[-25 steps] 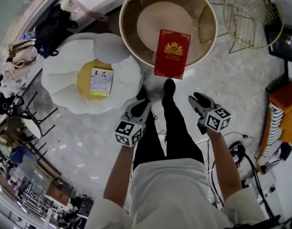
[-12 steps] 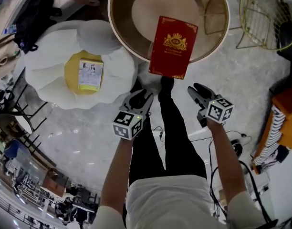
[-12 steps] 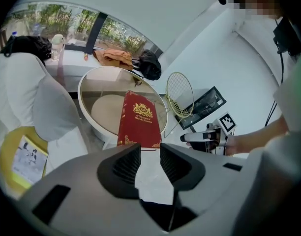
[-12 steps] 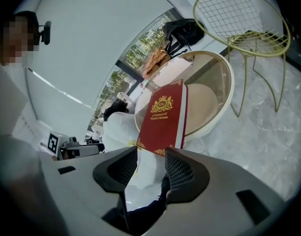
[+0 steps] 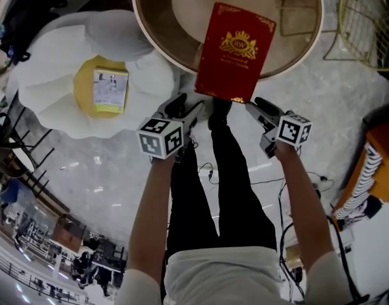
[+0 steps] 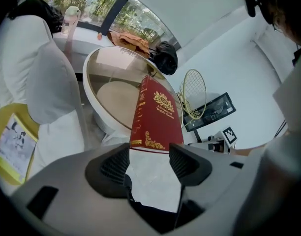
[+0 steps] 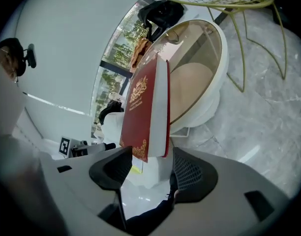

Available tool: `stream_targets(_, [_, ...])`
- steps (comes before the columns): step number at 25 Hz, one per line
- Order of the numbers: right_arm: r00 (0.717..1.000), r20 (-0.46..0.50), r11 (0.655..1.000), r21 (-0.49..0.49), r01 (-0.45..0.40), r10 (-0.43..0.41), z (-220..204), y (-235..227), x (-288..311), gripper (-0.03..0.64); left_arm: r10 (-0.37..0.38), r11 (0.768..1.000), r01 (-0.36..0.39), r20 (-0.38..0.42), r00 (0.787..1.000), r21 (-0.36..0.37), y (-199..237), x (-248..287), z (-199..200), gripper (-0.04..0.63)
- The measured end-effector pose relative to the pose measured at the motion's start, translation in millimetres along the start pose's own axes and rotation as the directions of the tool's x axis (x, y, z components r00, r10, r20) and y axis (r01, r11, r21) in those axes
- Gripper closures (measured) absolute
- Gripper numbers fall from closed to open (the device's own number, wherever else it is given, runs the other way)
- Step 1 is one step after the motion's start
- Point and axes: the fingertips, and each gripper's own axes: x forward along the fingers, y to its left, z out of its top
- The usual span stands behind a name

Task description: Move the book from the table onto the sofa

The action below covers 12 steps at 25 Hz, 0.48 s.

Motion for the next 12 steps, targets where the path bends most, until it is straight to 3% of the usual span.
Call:
stream_targets(7, [0.993, -0.088, 0.997, 0.036, -0.070, 0.073, -2, -10, 26, 0.294, -0.057, 0.995, 0.054, -0.036, 0.998, -0.080, 16, 29, -4, 0.310])
stream_targets(12, [0.973, -0.109, 0.975, 0.105, -0.194, 0.205, 1, 3, 39, 0.275, -0.120, 0.986, 0.113, -0.050, 0.992, -0.120, 15, 43, -5, 0.270])
